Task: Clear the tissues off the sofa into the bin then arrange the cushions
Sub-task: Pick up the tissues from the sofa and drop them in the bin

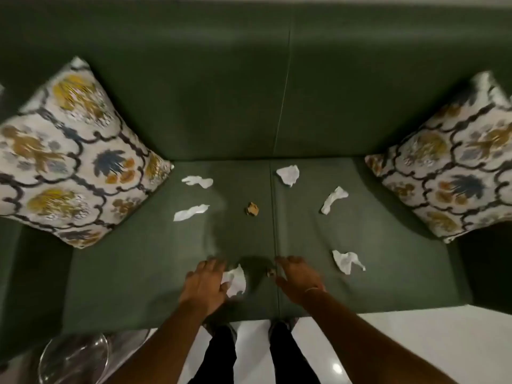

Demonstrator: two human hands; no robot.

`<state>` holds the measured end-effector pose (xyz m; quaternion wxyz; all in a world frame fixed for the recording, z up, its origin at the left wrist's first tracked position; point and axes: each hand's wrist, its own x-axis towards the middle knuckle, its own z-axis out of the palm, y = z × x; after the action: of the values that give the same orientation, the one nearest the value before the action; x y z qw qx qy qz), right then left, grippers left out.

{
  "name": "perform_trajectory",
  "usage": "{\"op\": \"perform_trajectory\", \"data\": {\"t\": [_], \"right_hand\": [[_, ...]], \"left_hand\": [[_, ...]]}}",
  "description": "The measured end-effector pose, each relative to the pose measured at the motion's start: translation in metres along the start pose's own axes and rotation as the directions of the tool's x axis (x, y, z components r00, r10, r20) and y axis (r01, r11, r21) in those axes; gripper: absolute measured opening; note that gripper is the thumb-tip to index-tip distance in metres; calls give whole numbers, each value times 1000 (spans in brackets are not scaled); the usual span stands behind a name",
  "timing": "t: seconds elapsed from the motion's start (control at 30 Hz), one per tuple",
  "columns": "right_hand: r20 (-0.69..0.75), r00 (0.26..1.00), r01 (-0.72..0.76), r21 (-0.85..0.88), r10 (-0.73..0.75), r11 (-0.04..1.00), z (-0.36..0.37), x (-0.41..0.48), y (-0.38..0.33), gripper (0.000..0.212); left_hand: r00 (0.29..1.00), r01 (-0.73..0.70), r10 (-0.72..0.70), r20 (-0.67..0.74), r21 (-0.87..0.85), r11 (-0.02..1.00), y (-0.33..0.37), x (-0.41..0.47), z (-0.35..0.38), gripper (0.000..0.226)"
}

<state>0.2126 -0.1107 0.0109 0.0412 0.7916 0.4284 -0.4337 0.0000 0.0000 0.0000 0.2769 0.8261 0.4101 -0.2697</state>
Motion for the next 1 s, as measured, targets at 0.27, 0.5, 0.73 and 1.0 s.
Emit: {"op": "perform_trajectory", "data": {"t": [0.27, 0.5, 0.73, 1.0], "right_hand": [[-201, 979, 19, -35, -26, 999, 111, 68, 30, 46], [-307, 950, 88, 86, -58, 992, 114, 74, 47, 24], [-592, 791, 34, 291, 152, 956, 46, 41, 123, 17], [-453, 807, -227, 352, 377, 908, 33, 53, 193, 33]], "left_hand": [[980, 39, -3, -198, 181, 983, -9, 41, 99, 60], [952, -44, 99, -289, 190, 981, -5, 65, 99, 24], [848, -100, 84, -523, -2, 995, 49, 127, 9, 19], [935, -4, -6, -355, -28, 1000, 71, 204, -18, 21]]}}
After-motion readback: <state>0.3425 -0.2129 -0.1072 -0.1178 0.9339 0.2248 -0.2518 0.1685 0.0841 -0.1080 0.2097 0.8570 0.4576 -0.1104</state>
